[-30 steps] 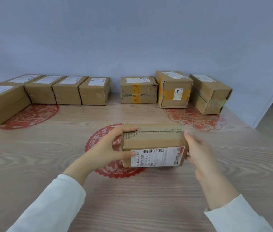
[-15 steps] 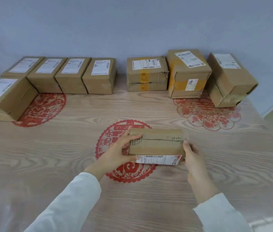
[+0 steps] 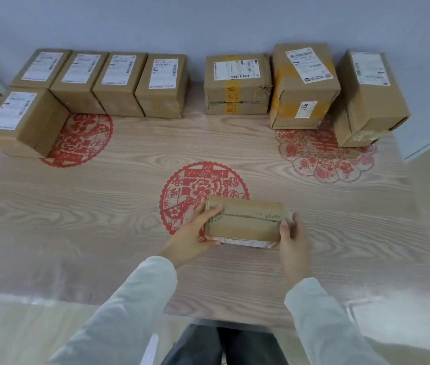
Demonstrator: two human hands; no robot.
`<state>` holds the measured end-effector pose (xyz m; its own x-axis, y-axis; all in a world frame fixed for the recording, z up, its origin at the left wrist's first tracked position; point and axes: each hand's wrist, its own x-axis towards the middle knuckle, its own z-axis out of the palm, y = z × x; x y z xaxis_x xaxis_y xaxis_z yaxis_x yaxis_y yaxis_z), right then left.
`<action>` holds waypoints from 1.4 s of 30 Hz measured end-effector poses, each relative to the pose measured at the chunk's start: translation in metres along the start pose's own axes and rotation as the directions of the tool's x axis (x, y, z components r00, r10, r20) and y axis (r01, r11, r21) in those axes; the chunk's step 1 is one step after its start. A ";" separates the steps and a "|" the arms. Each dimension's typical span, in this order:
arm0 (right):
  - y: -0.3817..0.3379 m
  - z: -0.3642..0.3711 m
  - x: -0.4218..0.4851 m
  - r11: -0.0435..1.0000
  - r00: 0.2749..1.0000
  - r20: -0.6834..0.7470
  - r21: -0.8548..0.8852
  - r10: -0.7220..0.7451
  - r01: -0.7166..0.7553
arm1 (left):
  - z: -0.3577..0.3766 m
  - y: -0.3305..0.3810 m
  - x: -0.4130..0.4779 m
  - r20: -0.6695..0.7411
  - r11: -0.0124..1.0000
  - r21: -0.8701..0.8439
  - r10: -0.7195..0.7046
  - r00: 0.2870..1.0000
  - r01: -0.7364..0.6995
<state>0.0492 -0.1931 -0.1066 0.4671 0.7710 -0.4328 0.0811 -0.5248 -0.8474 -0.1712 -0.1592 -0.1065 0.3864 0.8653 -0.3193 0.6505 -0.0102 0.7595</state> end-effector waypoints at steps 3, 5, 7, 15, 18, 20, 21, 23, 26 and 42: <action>-0.005 -0.001 -0.003 0.934 0.975 -0.082 -0.313 -0.207 0.172 | 0.000 0.001 -0.003 -0.018 0.987 0.153 0.054 0.998 -0.051; -0.013 0.003 -0.005 0.772 0.913 0.014 -0.529 -0.407 0.352 | -0.003 -0.002 -0.001 -0.029 0.973 0.195 0.130 0.991 -0.122; -0.019 0.012 -0.006 0.597 0.857 0.185 -0.647 -0.481 0.475 | -0.006 -0.004 0.002 0.018 0.945 0.278 0.172 0.985 -0.170; -0.015 0.050 0.017 0.219 0.767 0.456 -0.777 -0.452 0.590 | -0.004 -0.012 0.010 0.050 0.926 0.316 0.200 0.978 -0.206; -0.009 0.054 0.019 0.200 0.760 0.466 -0.778 -0.453 0.595 | -0.004 -0.015 0.013 0.043 0.930 0.296 0.215 0.976 -0.218; -0.005 0.056 0.020 0.197 0.746 0.460 -0.773 -0.482 0.603 | -0.002 -0.016 0.013 0.038 0.929 0.292 0.229 0.973 -0.230; -0.005 0.056 0.021 0.199 0.745 0.460 -0.771 -0.483 0.605 | -0.002 -0.016 0.012 0.032 0.927 0.293 0.234 0.972 -0.233; -0.007 0.055 0.023 0.204 0.746 0.460 -0.768 -0.482 0.606 | 0.000 -0.015 0.012 0.023 0.928 0.295 0.231 0.973 -0.228; -0.009 0.055 0.024 0.228 0.740 0.458 -0.753 -0.492 0.617 | -0.002 -0.018 0.014 0.021 0.928 0.293 0.232 0.973 -0.228; 0.004 -0.015 0.017 0.825 0.895 0.382 -0.411 -0.230 0.387 | -0.004 -0.011 0.003 0.035 0.986 -0.151 -0.067 0.997 0.072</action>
<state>0.0703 -0.1873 -0.1123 0.0635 0.9485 -0.3102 0.6095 -0.2830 -0.7406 -0.1799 -0.1541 -0.1134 0.3642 0.8462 -0.3889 0.5702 0.1275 0.8116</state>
